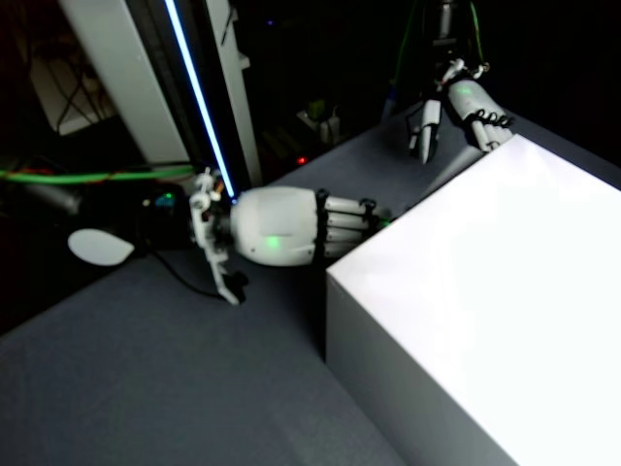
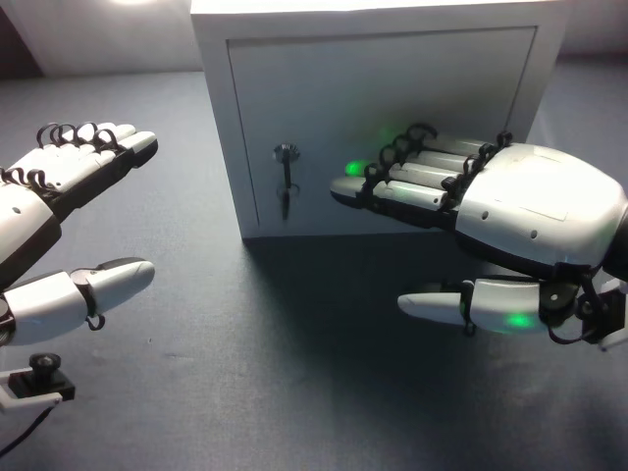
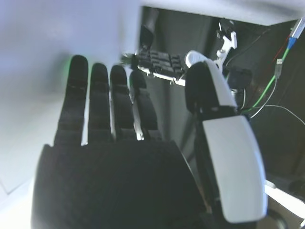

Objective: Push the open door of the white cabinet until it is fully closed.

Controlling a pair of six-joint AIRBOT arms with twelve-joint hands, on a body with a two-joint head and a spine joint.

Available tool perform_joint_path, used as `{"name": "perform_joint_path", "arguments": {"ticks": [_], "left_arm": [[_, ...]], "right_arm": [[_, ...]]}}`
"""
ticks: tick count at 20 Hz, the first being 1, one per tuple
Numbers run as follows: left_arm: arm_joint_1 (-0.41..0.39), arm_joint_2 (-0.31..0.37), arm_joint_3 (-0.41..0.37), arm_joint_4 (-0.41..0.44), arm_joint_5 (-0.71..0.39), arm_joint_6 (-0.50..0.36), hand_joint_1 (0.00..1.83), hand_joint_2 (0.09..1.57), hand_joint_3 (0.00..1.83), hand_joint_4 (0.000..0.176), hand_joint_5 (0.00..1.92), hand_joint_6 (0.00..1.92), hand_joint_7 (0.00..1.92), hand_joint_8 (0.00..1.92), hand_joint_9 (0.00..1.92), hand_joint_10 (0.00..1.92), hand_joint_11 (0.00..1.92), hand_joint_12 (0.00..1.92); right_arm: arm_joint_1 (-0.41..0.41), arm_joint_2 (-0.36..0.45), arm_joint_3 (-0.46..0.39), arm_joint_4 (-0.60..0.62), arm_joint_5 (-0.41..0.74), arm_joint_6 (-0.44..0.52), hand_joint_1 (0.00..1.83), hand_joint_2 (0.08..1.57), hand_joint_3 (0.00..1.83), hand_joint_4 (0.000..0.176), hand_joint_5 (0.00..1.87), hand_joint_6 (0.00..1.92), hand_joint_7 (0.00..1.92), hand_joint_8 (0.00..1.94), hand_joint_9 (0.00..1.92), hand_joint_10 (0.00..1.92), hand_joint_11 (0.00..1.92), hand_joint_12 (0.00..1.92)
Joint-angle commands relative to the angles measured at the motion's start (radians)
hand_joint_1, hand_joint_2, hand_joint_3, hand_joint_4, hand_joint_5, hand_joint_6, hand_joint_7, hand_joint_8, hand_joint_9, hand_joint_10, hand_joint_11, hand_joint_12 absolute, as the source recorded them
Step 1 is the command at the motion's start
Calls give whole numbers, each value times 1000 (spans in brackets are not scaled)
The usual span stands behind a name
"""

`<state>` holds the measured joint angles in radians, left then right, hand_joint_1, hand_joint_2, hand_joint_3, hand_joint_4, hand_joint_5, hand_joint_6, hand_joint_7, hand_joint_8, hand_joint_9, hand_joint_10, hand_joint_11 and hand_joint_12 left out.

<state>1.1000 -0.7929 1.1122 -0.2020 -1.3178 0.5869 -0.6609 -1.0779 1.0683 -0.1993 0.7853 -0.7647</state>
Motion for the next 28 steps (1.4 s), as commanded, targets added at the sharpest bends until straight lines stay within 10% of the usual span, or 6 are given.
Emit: {"name": "perform_joint_path", "arguments": {"ticks": [1, 5, 15, 17, 20, 28], "left_arm": [[-10, 5, -5, -13, -131, 0, 458, 1295, 0, 0, 85, 2, 30, 0, 0, 0, 0, 0], [-7, 5, -7, -14, -137, 2, 417, 1294, 0, 6, 77, 0, 26, 0, 0, 0, 0, 0], [9, 12, -19, -14, -167, 2, 415, 1305, 2, 6, 84, 0, 27, 0, 0, 0, 2, 1], [13, 12, -21, -14, -180, 2, 415, 1306, 2, 2, 85, 0, 29, 1, 0, 0, 2, 1], [19, 10, -25, -14, -200, 2, 441, 1306, 1, 11, 54, 0, 1, 0, 0, 0, 1, 0], [23, 10, -29, -16, -239, 2, 480, 1294, 0, 0, 64, 3, 8, 2, 0, 0, 17, 10]], "right_arm": [[16, 2, 2, 19, 116, -7, 315, 1348, 4, 0, 47, 3, 16, 2, 33, 3, 0, 215], [16, 1, 2, 39, 111, -21, 229, 1366, 5, 0, 11, 4, 19, 7, 0, 0, 0, 0], [-29, 90, -92, -28, 239, 41, 411, 1329, 4, 0, 183, 7, 202, 7, 247, 32, 0, 1139], [-46, 134, -111, -26, 263, 41, 368, 1341, 5, 0, 139, 1, 160, 1, 201, 10, 0, 987], [-101, 203, -141, 28, 339, 36, 283, 1368, 4, 0, 4, 5, 2, 0, 2, 0, 0, 20], [-253, 351, -217, 259, 537, -102, 286, 1379, 0, 2, 0, 0, 0, 0, 0, 0, 0, 129]]}}
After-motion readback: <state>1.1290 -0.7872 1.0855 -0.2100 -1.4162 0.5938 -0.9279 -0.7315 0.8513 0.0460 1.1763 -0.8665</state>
